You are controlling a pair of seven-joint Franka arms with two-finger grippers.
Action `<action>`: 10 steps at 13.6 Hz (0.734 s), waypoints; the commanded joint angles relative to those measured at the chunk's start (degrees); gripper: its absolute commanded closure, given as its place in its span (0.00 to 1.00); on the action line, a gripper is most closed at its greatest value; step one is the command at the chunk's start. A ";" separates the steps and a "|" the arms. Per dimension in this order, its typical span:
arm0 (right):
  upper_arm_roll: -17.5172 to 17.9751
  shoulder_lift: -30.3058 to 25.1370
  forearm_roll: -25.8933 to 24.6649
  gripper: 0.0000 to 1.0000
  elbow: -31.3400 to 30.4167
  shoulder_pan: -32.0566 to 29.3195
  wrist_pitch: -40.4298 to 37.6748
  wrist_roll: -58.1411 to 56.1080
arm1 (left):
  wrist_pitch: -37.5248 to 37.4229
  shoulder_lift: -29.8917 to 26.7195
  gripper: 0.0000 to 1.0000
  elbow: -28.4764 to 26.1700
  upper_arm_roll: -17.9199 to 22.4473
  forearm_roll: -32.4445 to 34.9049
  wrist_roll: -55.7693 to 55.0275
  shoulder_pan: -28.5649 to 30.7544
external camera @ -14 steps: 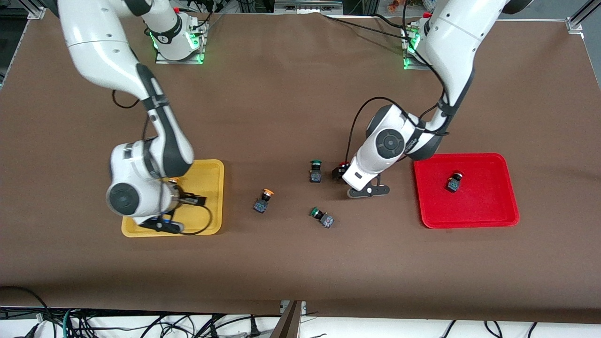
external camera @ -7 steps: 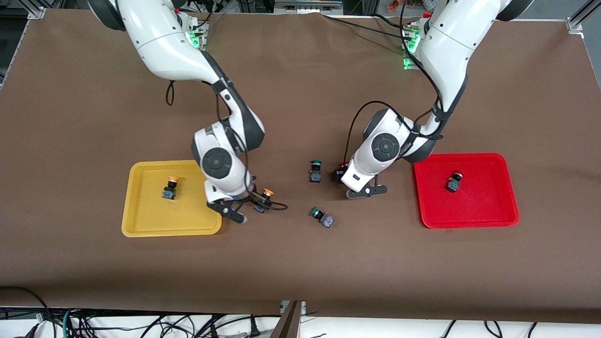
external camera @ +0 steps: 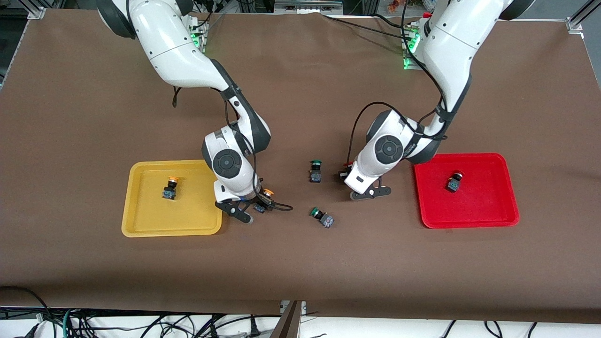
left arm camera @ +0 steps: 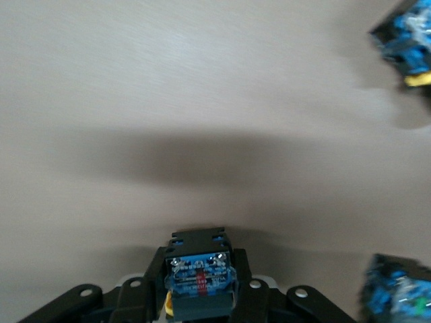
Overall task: Place red and yellow buttons in trays
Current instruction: 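Grasp second red button with left gripper while right gripper grasps orange button, then put orange button in yellow tray with right gripper while left gripper drops red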
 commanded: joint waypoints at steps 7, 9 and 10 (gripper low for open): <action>-0.08 -6.30 0.69 1.00 5.58 -12.59 -24.58 -29.61 | -22.99 -9.00 0.92 4.36 1.09 13.28 51.89 20.58; -0.43 -6.83 0.79 1.00 3.57 -15.33 -26.87 -37.99 | -17.74 -7.77 0.90 3.23 1.00 13.36 61.05 25.68; -0.43 -6.75 0.78 1.00 1.90 -15.95 -26.44 -39.16 | -15.10 -6.55 0.90 2.96 1.00 13.28 67.10 28.23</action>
